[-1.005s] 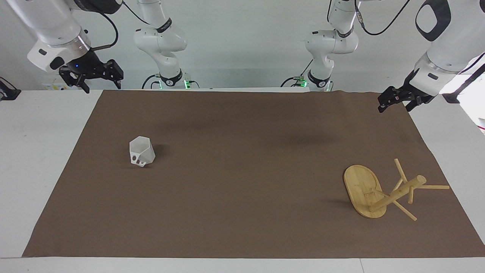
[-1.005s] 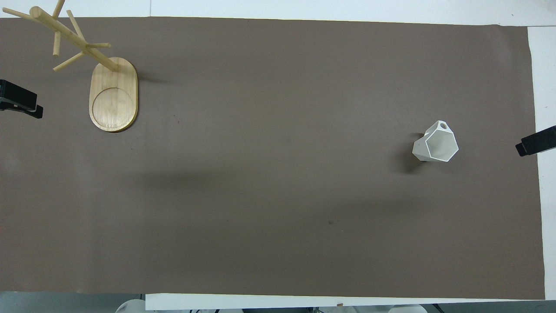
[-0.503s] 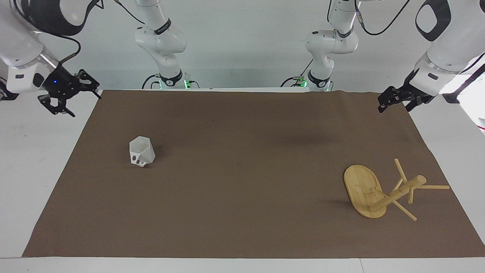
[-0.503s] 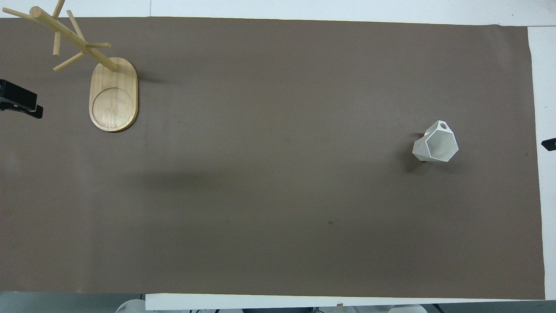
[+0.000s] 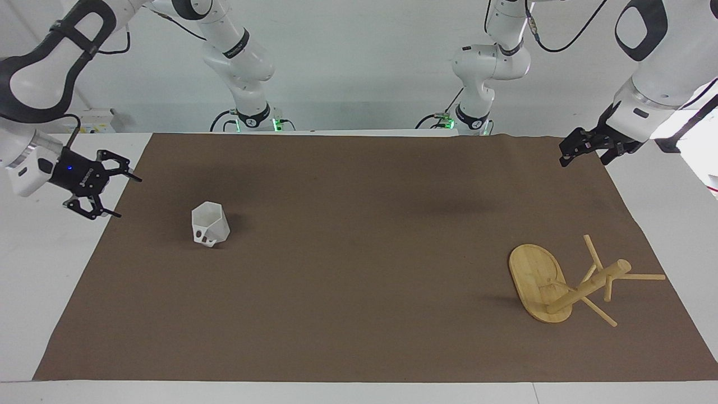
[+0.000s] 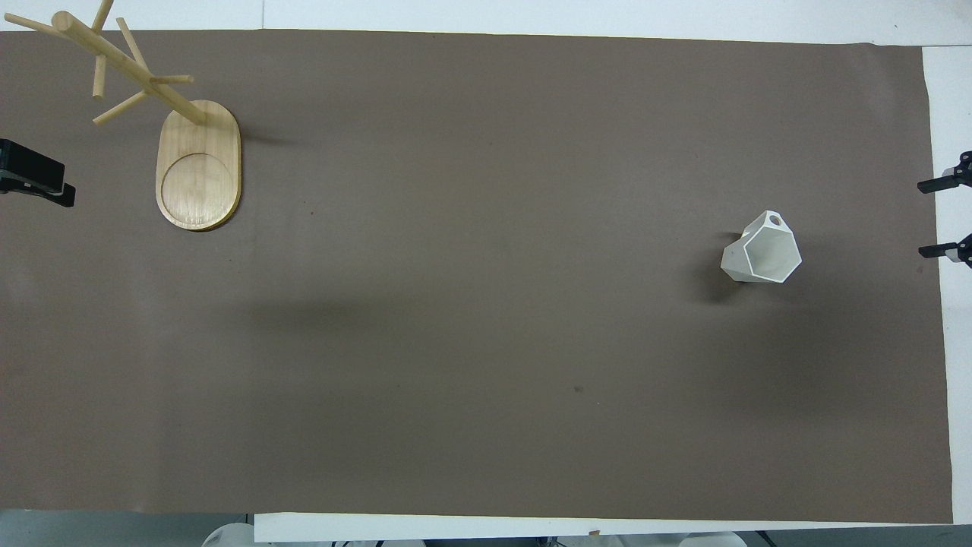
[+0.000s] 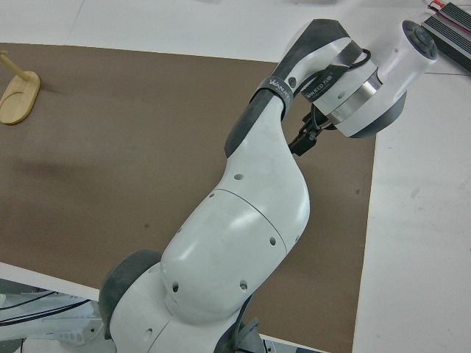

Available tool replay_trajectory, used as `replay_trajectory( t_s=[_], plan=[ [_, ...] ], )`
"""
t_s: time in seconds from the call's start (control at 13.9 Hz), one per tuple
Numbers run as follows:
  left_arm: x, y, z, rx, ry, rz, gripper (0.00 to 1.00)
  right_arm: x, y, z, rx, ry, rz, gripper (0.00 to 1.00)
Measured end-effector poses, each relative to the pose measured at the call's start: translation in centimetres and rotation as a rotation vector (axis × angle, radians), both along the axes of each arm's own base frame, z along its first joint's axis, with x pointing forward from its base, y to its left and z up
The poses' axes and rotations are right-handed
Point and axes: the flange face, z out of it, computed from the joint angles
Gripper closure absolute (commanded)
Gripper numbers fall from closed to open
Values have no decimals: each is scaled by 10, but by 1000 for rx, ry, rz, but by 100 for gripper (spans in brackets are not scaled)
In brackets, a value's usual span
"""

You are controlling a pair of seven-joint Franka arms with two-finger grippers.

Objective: Hang cup on rack
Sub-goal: 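Move the right gripper to the white cup and open it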

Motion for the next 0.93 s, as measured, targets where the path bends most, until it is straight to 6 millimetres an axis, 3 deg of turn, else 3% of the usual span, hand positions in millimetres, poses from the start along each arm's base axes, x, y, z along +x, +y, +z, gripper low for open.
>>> replay_trajectory(
  t_s=[0.14,0.22,0.65,0.79,0.93],
  plan=[
    [0,0,0,0,0,0,0,-19,-23,-57,182,-94,41,0],
    [0,0,0,0,0,0,0,-25,-25,-85,262,-125,49,0],
    [0,0,0,0,0,0,0,-31,10,-205,670,-187,29,0],
    [0,0,0,0,0,0,0,-34,14,-227,716,-195,24,0],
    [0,0,0,0,0,0,0,-34,14,-229,721,-196,22,0]
  ],
)
